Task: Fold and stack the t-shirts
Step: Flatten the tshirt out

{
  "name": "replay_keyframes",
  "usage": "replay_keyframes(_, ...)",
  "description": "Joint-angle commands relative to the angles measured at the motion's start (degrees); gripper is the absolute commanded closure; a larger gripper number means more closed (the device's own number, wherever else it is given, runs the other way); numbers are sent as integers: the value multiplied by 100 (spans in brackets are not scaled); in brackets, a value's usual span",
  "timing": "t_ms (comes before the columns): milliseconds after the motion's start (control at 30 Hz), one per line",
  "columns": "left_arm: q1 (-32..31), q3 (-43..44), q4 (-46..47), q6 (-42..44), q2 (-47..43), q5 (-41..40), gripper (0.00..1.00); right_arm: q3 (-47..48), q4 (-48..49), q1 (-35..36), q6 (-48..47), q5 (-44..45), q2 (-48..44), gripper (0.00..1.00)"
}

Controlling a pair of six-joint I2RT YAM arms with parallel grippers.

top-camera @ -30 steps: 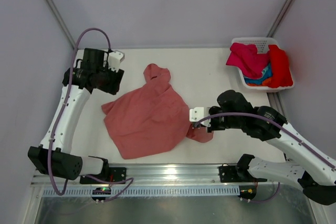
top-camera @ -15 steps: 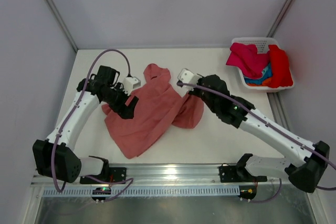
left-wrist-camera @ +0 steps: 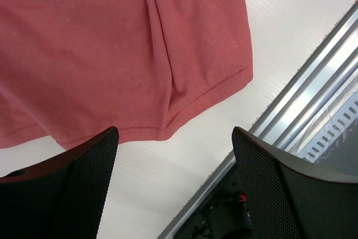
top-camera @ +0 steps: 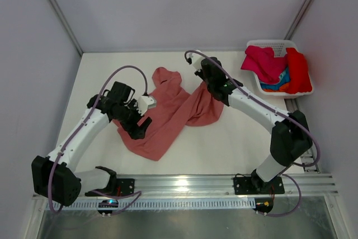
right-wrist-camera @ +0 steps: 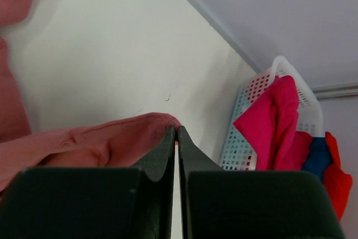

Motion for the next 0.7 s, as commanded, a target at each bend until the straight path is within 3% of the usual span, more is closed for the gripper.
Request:
replay_keyframes(0,-263,-26,222,28,-37,-8,16,397,360,-91,332,-96,297,97)
replay_keyframes(100,-937,-166,406,-129,86,-700,16,415,351,-100,472,-149,455,97)
replay_keyframes(267,-1959,-185,749,-429,621,-923,17,222,369,-100,622,-254,438,97)
replay_keyframes(467,-2487,-35,767,-403,1544,-1467,19,20,412,-100,622,-316,324,97)
replay_keyframes(667,-2593,228,995,-587,2204,-1662,20,-24,412,-100,657,-377,341,97)
